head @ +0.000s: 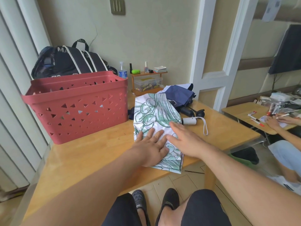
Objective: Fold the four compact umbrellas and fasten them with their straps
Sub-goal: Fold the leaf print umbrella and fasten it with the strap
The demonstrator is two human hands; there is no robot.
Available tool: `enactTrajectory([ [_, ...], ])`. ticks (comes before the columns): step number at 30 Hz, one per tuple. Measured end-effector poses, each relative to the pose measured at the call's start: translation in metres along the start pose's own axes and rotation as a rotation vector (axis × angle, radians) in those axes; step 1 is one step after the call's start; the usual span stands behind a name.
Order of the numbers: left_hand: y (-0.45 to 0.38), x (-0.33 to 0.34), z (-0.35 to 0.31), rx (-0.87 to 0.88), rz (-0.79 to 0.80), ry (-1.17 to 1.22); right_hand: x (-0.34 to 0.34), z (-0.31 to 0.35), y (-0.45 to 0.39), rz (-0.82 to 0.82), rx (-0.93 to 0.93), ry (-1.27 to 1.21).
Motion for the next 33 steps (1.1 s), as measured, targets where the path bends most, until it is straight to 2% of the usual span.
enactTrajectory([
  [2, 0.004, 0.002, 0.004, 0.02, 0.008, 0.033, 0.016, -0.011, 0.0, 0.209, 0.059, 0.131],
  [3, 0.006, 0.003, 0.007, 0.033, 0.02, 0.047, 0.02, -0.017, 0.001, 0.263, 0.085, 0.172],
  [6, 0.019, 0.007, 0.024, 0.071, 0.063, 0.072, 0.022, -0.02, 0.0, 0.313, 0.108, 0.18],
  [10, 0.034, 0.003, 0.05, 0.125, 0.082, 0.111, 0.023, -0.021, -0.001, 0.303, 0.104, 0.19],
  [12, 0.026, -0.009, 0.057, 0.101, -0.006, 0.234, 0.023, -0.021, 0.001, 0.294, 0.106, 0.202],
  [14, 0.013, -0.024, 0.06, 0.045, -0.234, 0.354, 0.023, -0.02, 0.002, 0.291, 0.106, 0.207],
  [16, 0.003, -0.033, 0.05, 0.096, -0.451, 0.289, 0.023, -0.019, 0.003, 0.293, 0.1, 0.204],
  [17, -0.003, -0.032, 0.044, 0.145, -0.475, 0.231, 0.023, -0.02, 0.003, 0.292, 0.097, 0.203],
  [19, -0.015, -0.036, 0.042, 0.187, -0.386, 0.215, 0.024, -0.02, 0.004, 0.292, 0.097, 0.205],
  [21, -0.032, -0.054, 0.053, 0.075, -0.288, 0.398, 0.024, -0.021, 0.004, 0.294, 0.099, 0.204],
  [22, -0.041, -0.067, 0.062, -0.012, -0.294, 0.526, 0.024, -0.02, 0.004, 0.294, 0.099, 0.201],
  [25, -0.063, -0.101, 0.082, -0.234, -0.481, 0.711, 0.021, -0.019, 0.004, 0.292, 0.095, 0.198],
  [27, -0.076, -0.103, 0.085, -0.342, -0.382, 0.801, 0.021, -0.019, 0.004, 0.281, 0.093, 0.195],
  [29, -0.085, -0.099, 0.083, -0.388, -0.269, 0.923, 0.022, -0.019, 0.005, 0.274, 0.091, 0.187],
  [30, -0.087, -0.098, 0.083, -0.389, -0.275, 1.032, 0.022, -0.019, 0.005, 0.271, 0.091, 0.183],
  [33, -0.079, -0.103, 0.082, -0.341, -0.428, 1.281, 0.022, -0.018, 0.004, 0.257, 0.09, 0.18],
])
Point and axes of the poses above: each hand's wrist, its own y-axis away from the middle knuckle, its own x-axis out of the palm, z = x × y, the point moved 4 cm from there along -y, towards the middle knuckle, and after that the axes turned 12 degrees about -x, right-handed, at the moved point
